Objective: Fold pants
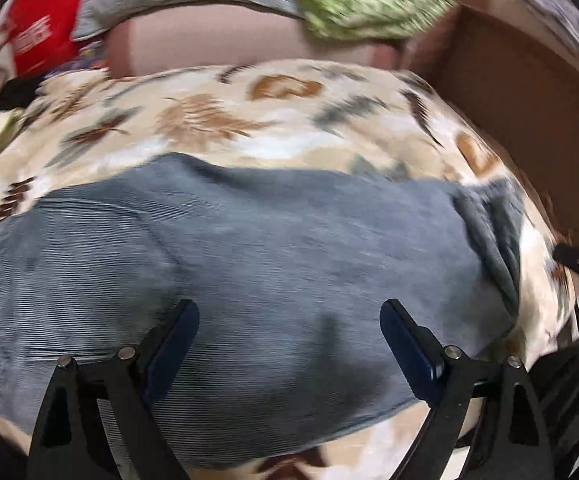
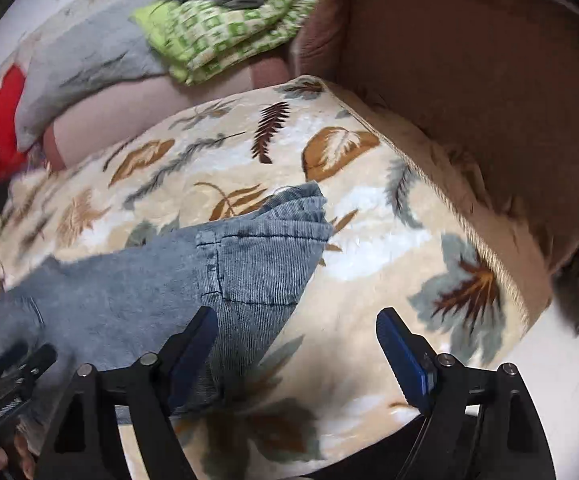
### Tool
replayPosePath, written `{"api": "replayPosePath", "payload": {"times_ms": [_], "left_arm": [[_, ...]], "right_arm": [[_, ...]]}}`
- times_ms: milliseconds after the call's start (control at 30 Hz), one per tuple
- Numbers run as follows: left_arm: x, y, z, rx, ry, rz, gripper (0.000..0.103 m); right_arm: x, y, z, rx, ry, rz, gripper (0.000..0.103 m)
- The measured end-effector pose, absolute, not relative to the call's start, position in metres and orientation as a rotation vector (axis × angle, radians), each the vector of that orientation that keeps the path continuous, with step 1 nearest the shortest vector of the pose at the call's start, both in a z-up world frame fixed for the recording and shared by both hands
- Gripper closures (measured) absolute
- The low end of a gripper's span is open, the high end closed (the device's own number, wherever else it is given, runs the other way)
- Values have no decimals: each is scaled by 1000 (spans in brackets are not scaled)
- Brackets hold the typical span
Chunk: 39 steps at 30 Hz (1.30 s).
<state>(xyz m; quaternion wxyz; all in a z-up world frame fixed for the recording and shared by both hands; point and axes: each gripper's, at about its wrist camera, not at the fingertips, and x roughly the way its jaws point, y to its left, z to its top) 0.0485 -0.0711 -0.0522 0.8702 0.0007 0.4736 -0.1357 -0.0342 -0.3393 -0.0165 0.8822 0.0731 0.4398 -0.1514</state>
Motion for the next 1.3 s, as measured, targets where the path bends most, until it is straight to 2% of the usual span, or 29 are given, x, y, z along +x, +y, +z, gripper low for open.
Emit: {"api": "replayPosePath", "payload": {"times_ms": [267, 300, 400, 433, 467, 733, 833, 867, 967, 1133, 1300], "left_arm": [[51, -51, -62, -47, 1012, -256, 11], [52, -46, -63, -59, 1012, -252, 11], [49, -36, -62, -88, 1008, -266, 11], [49, -36, -63, -90, 1008, -269, 11], [48, -37, -63, -85, 1010, -267, 11], [51, -104, -55, 41, 985, -322, 11], [57, -140, -87, 226, 1071, -303, 8], [52, -144, -86, 261, 1010, -295, 6], [53, -139, -85, 227, 1029, -298, 6], [52, -133, -85, 196, 1010, -326, 7], [38, -92, -73, 34, 993, -331, 7]], "right_arm": [[42, -282, -57, -154, 997, -337, 19], [52, -285, -70, -176, 1044, -355, 25], [57, -311, -85, -60, 1120, -339, 70], [53, -318, -81, -22, 1115, -342, 80], [49, -328, -76, 42, 1107, -331, 84], [9, -406, -61, 626, 953, -180, 85], [-5, -420, -71, 763, 902, -159, 85], [-11, -424, -77, 803, 898, -169, 85], [-16, -430, -88, 890, 872, -178, 86], [6, -374, -37, 580, 792, -104, 86], [23, -240, 8, 139, 732, 199, 85]]}}
